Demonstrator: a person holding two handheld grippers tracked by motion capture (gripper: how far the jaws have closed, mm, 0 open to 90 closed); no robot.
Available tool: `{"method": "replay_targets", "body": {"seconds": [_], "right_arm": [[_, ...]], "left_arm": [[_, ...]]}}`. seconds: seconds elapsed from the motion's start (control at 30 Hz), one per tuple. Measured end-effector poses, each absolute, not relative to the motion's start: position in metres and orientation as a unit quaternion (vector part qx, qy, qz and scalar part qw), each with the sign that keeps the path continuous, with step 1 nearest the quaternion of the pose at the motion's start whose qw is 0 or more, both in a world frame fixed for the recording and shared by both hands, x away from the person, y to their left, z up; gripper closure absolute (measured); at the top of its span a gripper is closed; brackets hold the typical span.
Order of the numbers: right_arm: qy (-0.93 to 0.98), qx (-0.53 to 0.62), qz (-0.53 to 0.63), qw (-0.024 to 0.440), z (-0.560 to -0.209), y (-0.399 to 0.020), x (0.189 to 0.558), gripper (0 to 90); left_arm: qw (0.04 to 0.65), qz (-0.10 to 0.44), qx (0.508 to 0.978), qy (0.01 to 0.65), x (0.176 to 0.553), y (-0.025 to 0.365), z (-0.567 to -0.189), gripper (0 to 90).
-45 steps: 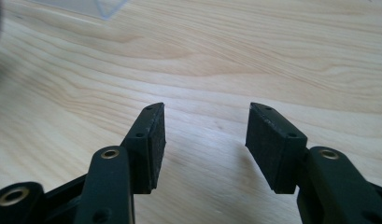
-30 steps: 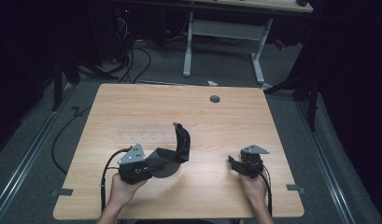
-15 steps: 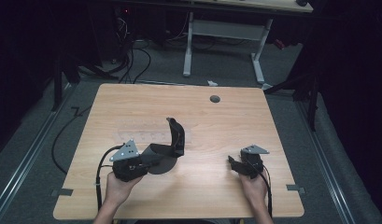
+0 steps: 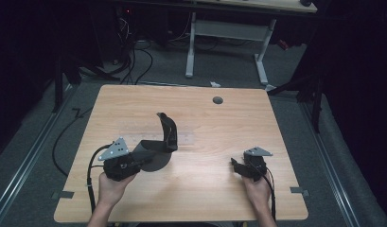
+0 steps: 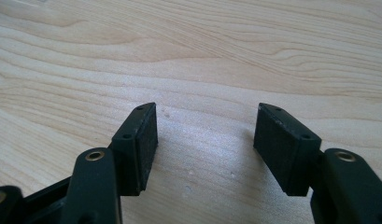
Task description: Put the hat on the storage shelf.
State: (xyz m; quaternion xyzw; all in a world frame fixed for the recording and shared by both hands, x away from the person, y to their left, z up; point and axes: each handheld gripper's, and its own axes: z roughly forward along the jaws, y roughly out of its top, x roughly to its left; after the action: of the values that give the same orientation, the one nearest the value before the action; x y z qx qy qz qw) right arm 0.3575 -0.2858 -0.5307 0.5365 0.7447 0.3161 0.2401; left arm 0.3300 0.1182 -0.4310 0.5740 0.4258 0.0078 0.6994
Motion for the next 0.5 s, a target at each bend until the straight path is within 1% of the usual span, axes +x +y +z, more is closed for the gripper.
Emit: {"method": "replay_targets", "body": {"seconds": [0.5], "right_arm": [[0.745,0.536,0.316,0.239,-0.531,-0.286,0.357,39.5]], "left_arm": [[0.706,0.033,0.555,0.438,0.336,0.134,-0.425,86.1]]}}
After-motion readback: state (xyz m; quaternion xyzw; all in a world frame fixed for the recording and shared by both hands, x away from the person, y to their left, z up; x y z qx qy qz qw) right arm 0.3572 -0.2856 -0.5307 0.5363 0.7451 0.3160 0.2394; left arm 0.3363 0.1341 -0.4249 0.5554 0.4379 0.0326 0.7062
